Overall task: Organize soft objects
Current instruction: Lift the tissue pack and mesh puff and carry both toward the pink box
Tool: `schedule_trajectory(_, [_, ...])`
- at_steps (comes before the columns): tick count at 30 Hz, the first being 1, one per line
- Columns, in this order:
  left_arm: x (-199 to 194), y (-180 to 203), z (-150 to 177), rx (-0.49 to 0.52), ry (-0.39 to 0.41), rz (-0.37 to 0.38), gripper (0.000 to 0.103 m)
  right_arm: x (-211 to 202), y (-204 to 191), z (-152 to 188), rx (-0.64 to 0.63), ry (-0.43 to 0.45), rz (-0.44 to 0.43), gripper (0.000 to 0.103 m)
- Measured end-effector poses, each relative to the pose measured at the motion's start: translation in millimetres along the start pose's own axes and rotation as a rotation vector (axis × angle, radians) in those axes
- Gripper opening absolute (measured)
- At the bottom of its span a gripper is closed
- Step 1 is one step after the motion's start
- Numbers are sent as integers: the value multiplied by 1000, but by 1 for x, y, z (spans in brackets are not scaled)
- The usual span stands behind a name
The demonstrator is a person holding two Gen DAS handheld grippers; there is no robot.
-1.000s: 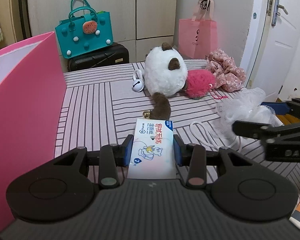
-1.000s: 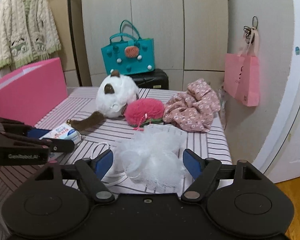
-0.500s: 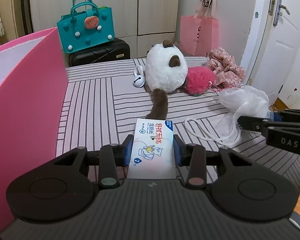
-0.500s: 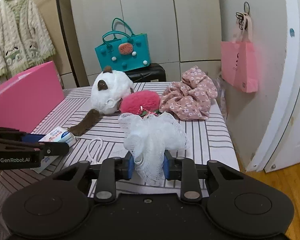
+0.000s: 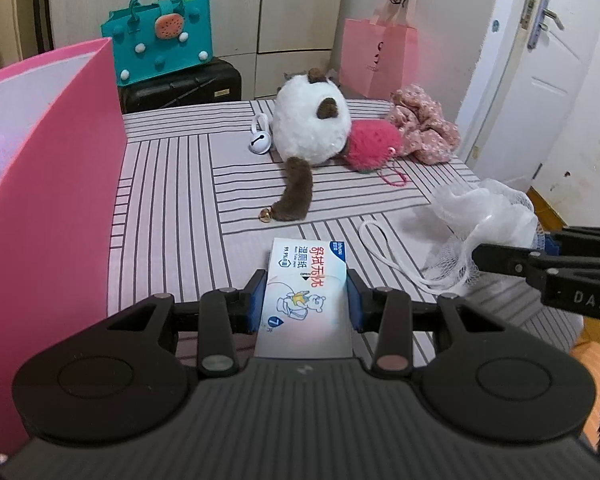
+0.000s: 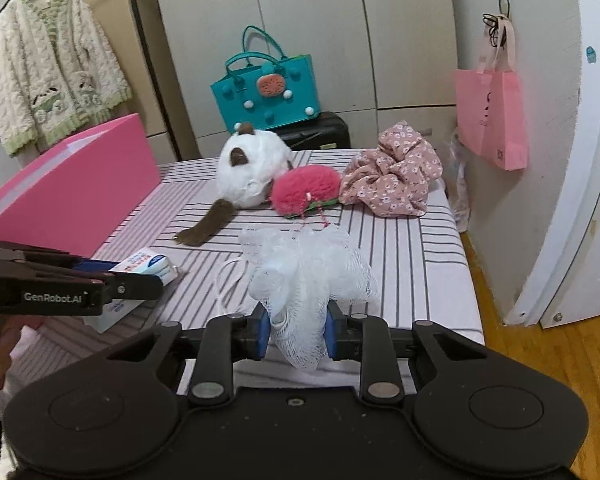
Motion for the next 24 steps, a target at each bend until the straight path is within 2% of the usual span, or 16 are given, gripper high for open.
schedule_trajectory(13, [-21,9,8,68,-74,55,39,-24,-7,2,-55,-58,-95,31])
schedule_trajectory(24, [-54,8,15,100,-134,96,39,-35,-25,1,-105,-172,-238,31])
Point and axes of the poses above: each gripper's, at about its wrist camera, not at the fingertips, and x roughly the way its jaws point, y to its right, z to its underside, the point moved 2 cm from there along x, roughly the way its jaws point, and after that the axes turned 4 degrees about z, right-handed, at the moved point
